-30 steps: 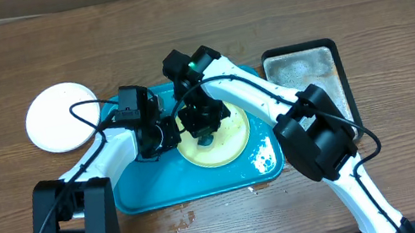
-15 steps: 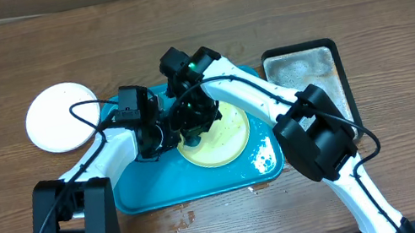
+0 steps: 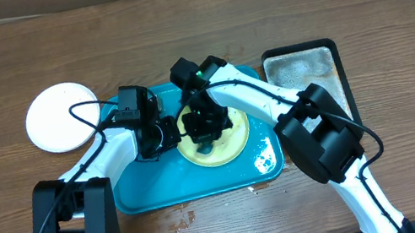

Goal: Clean dirty plates on tray and stack at the side

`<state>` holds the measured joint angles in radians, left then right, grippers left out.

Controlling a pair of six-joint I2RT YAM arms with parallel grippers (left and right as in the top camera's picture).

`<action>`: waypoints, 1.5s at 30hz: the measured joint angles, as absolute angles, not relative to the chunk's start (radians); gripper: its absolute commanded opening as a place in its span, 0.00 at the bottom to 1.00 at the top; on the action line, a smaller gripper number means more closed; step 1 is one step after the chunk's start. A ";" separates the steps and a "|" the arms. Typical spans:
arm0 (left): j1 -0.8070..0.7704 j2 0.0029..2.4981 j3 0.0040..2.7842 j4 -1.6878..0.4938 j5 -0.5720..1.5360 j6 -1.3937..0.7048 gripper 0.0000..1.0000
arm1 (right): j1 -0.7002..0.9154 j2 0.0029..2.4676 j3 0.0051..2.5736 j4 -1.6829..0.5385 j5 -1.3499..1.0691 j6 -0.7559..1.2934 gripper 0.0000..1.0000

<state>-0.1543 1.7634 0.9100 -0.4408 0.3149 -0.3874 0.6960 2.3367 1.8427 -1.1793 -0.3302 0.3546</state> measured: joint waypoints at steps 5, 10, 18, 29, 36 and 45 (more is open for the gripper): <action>-0.155 1.763 0.910 -0.441 0.311 -0.394 0.04 | 0.673 2.323 1.843 -1.269 -0.137 0.368 0.04; -0.155 1.763 0.910 -0.441 0.311 -0.394 0.04 | 0.635 2.320 1.843 -1.307 0.008 0.377 0.04; -0.162 1.764 0.910 -0.440 0.323 -0.395 0.04 | 0.624 2.316 1.844 -1.295 0.139 0.429 0.04; -0.177 1.768 0.910 -0.429 0.348 -0.403 0.04 | 0.625 2.337 1.897 -1.329 0.244 0.577 0.04; -0.171 1.767 0.911 -0.442 0.322 -0.402 0.04 | 0.620 2.350 1.993 -1.362 0.347 0.625 0.04; -0.153 1.760 0.912 -0.449 0.287 -0.402 0.04 | 0.556 2.370 2.122 -1.400 0.471 0.662 0.04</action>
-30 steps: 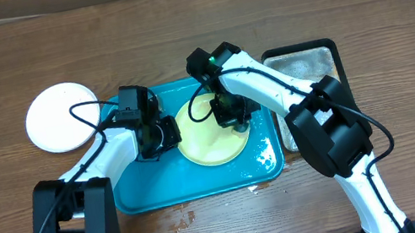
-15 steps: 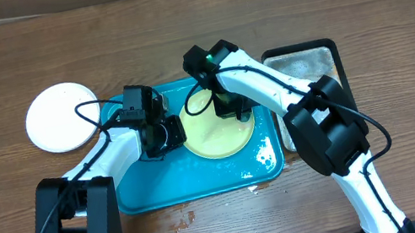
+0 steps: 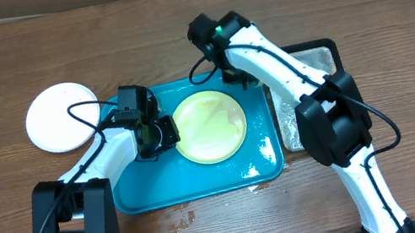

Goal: Clean dirty plates on tray and stack at the side

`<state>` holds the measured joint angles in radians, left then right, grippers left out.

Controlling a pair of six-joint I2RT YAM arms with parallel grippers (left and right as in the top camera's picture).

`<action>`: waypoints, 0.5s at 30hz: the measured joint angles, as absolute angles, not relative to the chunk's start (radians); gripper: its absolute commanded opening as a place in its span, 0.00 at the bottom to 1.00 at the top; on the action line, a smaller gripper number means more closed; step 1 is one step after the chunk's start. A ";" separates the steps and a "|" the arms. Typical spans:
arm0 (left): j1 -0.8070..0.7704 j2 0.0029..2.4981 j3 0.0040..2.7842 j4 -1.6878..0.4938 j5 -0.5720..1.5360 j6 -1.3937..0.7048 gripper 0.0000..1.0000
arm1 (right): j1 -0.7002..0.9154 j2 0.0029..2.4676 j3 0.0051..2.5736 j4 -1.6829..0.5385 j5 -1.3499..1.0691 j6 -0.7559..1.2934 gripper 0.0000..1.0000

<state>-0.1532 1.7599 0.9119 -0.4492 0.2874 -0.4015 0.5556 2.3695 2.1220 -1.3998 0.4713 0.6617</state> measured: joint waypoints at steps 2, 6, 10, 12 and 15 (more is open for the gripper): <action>-0.153 1.760 0.912 -0.449 0.287 -0.402 0.04 | 0.559 2.370 2.128 -1.411 0.477 0.663 0.04; -0.153 1.760 0.912 -0.449 0.287 -0.402 0.04 | 0.564 2.370 2.128 -1.444 0.479 0.662 0.04; -0.153 1.759 0.915 -0.453 0.277 -0.401 0.04 | 0.562 2.371 2.128 -1.464 0.479 0.657 0.04; -0.153 1.759 0.926 -0.478 0.258 -0.397 0.04 | 0.556 2.371 2.128 -1.478 0.479 0.656 0.04; -0.152 1.766 0.978 -0.601 0.208 -0.387 0.04 | 0.528 2.371 2.128 -1.508 0.479 0.662 0.04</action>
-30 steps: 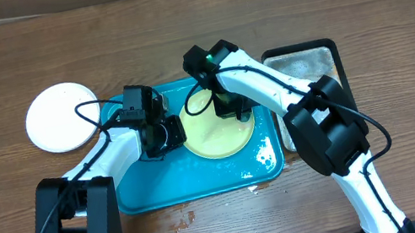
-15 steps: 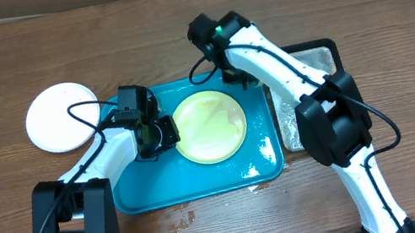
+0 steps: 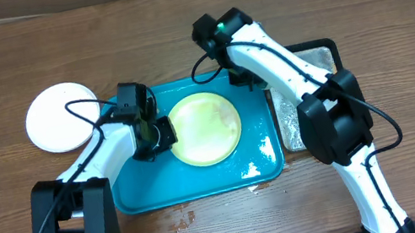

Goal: Clean dirty plates on tray and stack at the side

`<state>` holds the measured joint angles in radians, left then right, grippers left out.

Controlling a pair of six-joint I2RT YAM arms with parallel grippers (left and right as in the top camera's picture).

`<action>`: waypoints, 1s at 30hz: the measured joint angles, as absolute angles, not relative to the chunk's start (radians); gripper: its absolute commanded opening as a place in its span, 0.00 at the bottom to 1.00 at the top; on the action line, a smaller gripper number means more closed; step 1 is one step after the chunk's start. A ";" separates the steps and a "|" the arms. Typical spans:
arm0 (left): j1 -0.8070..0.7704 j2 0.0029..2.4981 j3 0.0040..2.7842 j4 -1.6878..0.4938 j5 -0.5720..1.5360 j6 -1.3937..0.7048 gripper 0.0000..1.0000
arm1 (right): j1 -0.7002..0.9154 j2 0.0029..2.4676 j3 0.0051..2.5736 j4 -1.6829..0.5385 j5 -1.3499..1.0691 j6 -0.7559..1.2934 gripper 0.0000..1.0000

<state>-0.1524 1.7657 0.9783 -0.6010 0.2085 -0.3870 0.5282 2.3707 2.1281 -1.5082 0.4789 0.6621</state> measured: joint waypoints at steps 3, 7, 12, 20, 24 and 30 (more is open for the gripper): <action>-0.152 1.779 1.032 -0.693 0.155 -0.381 0.04 | 0.481 2.371 2.128 -1.518 0.473 0.666 0.04; -0.150 1.785 1.118 -0.793 0.103 -0.363 0.04 | 0.425 2.371 2.128 -1.530 0.463 0.667 0.04; -0.148 1.741 1.226 -0.849 0.062 -0.356 0.04 | 0.382 2.371 2.128 -1.530 0.448 0.662 0.04; -0.150 1.673 1.412 -1.119 -0.104 -0.356 0.04 | 0.381 2.371 2.128 -1.512 0.418 0.655 0.04; -0.163 1.673 1.480 -1.238 -0.207 -0.356 0.04 | 0.381 2.371 2.128 -1.505 0.399 0.654 0.04; -0.205 1.673 1.535 -1.333 -0.344 -0.365 0.04 | 0.381 2.371 2.128 -1.501 0.390 0.654 0.04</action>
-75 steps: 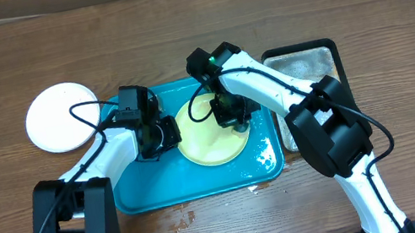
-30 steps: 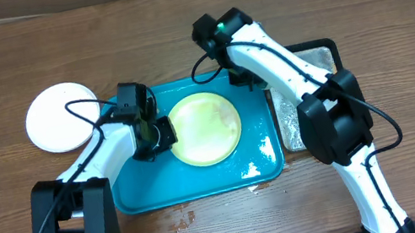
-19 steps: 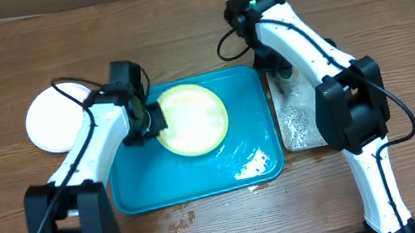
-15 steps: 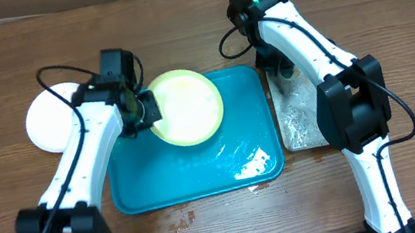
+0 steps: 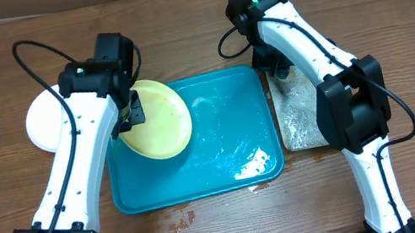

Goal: Clean dirty plates on tray and stack at the side
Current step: 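Lift the yellow plate with the left gripper and tilt it upward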

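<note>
A pale yellow plate (image 5: 158, 119) hangs tilted over the left rim of the teal tray (image 5: 226, 173), with my left gripper (image 5: 131, 113) shut on its left edge. A white plate (image 5: 43, 128) lies on the table left of the tray, partly under my left arm. My right gripper (image 5: 278, 68) is over the far end of the black pan (image 5: 303, 112) right of the tray; its fingers are hidden under the wrist, so their state does not show. The tray's floor is wet and shiny.
The black pan holds foamy water. Crumbs and drips (image 5: 181, 220) lie on the wood in front of the tray. Cables loop off both arms above the table.
My left gripper has lifted the yellow plate off the tray floor and carried it left, tilted over the tray's left rim. My right gripper has moved right, over the black pan.
First my right gripper was down on the yellow plate in the tray while my left gripper held its left edge. Then the right arm was back at the tray's far edge, leaving the plate bare. Now the plate is raised and shifted toward the white plate.
</note>
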`<state>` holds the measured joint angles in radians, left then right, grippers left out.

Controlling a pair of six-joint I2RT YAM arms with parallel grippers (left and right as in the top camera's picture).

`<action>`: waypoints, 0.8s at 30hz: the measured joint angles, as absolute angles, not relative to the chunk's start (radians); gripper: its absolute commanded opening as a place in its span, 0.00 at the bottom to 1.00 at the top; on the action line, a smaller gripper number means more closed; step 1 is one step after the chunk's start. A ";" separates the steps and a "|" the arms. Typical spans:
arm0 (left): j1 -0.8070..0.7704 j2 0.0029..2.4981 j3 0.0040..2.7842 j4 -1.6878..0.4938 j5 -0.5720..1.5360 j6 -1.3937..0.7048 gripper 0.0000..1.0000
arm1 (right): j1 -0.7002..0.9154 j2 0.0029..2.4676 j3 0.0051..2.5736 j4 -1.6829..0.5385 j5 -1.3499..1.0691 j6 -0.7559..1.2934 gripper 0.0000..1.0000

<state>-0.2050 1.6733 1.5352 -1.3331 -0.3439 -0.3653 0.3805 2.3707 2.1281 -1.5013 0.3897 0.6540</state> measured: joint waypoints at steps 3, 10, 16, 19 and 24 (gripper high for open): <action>-0.220 1.673 1.544 -1.370 -0.414 -0.370 0.04 | 0.381 2.371 2.128 -1.500 0.388 0.653 0.04; -0.234 1.673 1.546 -1.466 -0.573 -0.426 0.04 | 0.381 2.371 2.128 -1.496 0.388 0.638 0.04; -0.243 1.673 1.546 -1.517 -0.710 -0.470 0.04 | 0.381 2.371 2.128 -1.491 0.388 0.628 0.04; -0.260 1.673 1.546 -1.522 -0.769 -0.481 0.04 | 0.381 2.371 2.128 -1.486 0.388 0.627 0.04; -0.306 1.673 1.555 -1.506 -0.864 -0.488 0.04 | 0.381 2.371 2.128 -1.480 0.388 0.624 0.04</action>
<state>-0.3061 1.6733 1.5551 -1.5059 -0.8639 -0.4877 0.3805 2.3711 2.1281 -1.4799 0.3878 0.6243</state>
